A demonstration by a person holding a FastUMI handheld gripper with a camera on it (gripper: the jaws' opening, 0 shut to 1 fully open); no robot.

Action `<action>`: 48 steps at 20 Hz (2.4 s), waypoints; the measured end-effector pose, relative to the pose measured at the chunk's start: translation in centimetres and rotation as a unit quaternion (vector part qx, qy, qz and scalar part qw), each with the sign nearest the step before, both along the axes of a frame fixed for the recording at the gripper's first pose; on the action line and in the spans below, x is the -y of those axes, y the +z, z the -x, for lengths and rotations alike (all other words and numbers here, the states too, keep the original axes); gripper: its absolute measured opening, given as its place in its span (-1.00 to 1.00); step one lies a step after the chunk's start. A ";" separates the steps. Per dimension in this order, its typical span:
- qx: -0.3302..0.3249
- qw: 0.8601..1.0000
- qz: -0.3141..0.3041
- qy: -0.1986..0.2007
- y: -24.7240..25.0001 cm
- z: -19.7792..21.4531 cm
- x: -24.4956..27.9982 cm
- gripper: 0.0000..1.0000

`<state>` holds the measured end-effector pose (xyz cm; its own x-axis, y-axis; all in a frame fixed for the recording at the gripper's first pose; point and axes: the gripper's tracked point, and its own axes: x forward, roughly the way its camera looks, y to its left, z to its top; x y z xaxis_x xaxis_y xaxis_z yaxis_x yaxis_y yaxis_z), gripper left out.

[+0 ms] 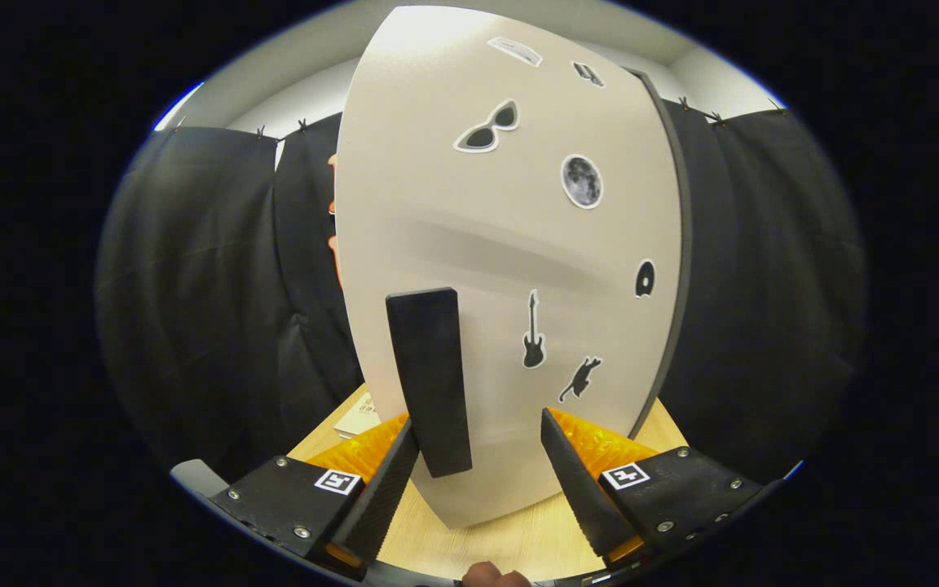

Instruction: Open the shoe cabinet door, grab the shoes and put them into the shoe cabinet, then close the shoe cabinet door.

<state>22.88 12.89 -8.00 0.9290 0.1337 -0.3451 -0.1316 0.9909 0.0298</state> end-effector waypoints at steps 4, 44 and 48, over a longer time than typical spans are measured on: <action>0.004 1.000 0.002 0.027 0.1 -2.7 -1.4 0.82; 0.028 0.998 -0.044 -0.042 3.6 2.4 -1.0 0.90; 0.044 0.996 -0.037 -0.072 5.7 7.5 1.7 0.90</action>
